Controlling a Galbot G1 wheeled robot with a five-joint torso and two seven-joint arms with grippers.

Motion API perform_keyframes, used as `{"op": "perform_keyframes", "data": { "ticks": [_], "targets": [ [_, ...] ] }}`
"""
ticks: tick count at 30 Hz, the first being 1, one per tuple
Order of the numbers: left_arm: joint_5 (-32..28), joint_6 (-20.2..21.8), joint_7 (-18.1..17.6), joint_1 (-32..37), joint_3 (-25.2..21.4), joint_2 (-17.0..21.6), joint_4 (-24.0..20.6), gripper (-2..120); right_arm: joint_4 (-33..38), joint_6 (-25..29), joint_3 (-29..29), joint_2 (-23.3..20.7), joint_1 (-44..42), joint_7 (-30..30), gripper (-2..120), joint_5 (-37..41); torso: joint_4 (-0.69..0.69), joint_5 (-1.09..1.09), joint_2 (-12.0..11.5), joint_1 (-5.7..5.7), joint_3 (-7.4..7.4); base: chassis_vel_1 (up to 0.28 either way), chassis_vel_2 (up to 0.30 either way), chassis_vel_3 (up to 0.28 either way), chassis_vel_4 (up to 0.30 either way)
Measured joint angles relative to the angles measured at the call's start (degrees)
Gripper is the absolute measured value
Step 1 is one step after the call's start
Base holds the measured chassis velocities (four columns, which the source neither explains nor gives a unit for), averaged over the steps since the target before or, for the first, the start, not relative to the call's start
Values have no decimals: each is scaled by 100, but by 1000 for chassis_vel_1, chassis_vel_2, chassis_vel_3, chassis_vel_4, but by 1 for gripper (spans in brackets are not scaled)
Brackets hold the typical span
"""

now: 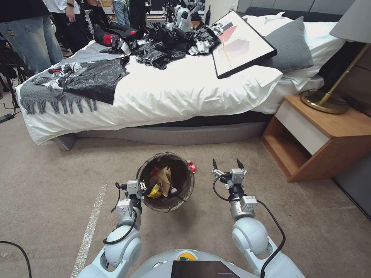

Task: Pick up the trash bin, then pick up the garbage from the floor and place it into the trash bin.

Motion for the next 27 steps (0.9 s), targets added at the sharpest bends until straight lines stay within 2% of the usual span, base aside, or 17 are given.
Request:
{"op": "perform_keyframes", "data": {
  "ticks": [27],
  "targets": [
    [-12,-2,0,31,-6,-10,-44,0,84,-83,140,73,-75,72,100,-60,0,0,0,0,0,0,0,0,0]
  ]
}}
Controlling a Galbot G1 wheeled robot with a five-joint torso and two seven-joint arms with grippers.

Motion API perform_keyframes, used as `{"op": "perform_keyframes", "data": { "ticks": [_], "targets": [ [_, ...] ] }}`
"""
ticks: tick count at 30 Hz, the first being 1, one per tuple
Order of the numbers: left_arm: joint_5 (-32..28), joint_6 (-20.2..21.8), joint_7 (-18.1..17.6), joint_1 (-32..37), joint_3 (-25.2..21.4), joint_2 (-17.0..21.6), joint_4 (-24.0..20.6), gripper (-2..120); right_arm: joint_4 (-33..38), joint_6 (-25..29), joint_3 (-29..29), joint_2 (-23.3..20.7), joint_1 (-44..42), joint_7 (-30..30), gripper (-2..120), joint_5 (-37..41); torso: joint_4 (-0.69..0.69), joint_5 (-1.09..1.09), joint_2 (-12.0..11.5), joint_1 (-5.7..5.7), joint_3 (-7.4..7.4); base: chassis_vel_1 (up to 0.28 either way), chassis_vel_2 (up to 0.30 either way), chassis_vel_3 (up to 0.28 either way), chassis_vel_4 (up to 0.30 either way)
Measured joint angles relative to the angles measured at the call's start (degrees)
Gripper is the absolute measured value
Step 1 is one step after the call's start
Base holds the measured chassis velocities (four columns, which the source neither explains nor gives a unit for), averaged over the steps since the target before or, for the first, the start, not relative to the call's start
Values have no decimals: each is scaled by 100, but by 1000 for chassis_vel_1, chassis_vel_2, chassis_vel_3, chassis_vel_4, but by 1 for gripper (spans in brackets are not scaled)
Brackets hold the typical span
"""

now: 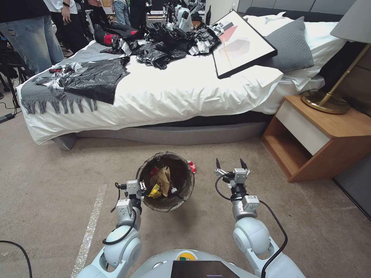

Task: Pick up the trash bin, then pick up the garbage from the floor and place it into the trash bin.

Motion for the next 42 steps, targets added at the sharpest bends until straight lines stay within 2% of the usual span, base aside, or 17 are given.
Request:
{"op": "perform_keyframes", "data": {
  "ticks": [42],
  "targets": [
    [170,-23,-14,7,-97,-50,23,0,-10,-22,41,173,-26,131,100,-107,0,0,0,0,0,32,29,31,32]
  ]
}}
